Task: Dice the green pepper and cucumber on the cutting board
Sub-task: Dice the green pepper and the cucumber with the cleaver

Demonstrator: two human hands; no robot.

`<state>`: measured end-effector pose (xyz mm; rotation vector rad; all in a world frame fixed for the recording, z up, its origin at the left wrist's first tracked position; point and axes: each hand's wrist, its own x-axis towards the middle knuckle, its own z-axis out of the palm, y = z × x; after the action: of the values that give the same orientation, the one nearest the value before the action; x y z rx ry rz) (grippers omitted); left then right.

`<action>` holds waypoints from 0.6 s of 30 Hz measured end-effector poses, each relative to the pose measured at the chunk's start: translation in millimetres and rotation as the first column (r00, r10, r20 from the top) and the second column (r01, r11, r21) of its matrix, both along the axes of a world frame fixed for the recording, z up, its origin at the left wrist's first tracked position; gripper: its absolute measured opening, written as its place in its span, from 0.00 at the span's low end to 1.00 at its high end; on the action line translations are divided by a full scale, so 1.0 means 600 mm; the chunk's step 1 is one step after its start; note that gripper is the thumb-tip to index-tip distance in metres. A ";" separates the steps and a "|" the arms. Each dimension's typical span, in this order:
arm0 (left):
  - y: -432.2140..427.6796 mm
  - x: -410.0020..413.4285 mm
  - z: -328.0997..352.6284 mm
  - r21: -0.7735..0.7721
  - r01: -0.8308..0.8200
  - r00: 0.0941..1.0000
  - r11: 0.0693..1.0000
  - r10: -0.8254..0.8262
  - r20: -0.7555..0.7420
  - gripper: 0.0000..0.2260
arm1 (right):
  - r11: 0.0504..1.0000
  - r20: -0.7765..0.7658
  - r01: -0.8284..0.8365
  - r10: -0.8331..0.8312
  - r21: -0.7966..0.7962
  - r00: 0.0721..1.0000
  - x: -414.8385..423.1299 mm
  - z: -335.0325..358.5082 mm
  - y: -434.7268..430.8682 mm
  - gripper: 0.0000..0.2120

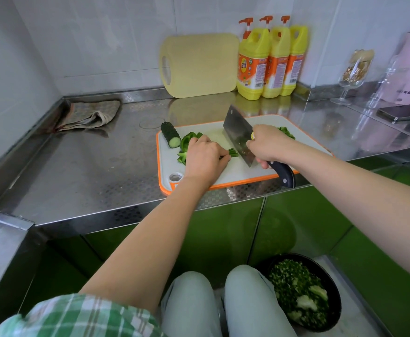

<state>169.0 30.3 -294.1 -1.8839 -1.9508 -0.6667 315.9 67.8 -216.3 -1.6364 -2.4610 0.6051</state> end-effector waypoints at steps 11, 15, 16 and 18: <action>0.001 -0.001 -0.002 0.034 0.009 0.999 0.999 -0.010 0.043 0.08 | 1.000 0.002 -0.023 0.023 0.019 1.000 -0.018 -0.004 -0.015 0.14; -0.001 -0.001 -0.002 0.013 0.009 0.999 1.000 -0.009 0.050 0.09 | 0.998 -0.020 0.063 -0.064 -0.023 0.998 -0.013 -0.007 -0.012 0.05; 0.000 -0.001 -0.002 0.008 0.011 0.998 1.000 -0.011 0.060 0.09 | 0.997 -0.030 0.078 -0.079 -0.020 0.996 -0.008 -0.011 -0.010 0.09; 0.001 -0.002 -0.001 0.005 0.011 0.996 1.000 -0.011 0.087 0.08 | 0.996 -0.076 0.079 -0.076 0.033 0.994 0.001 -0.014 -0.006 0.07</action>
<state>168.0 30.7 -294.7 -1.8938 -1.9913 -0.7670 316.3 64.0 -224.9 -1.6560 -2.3308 0.5963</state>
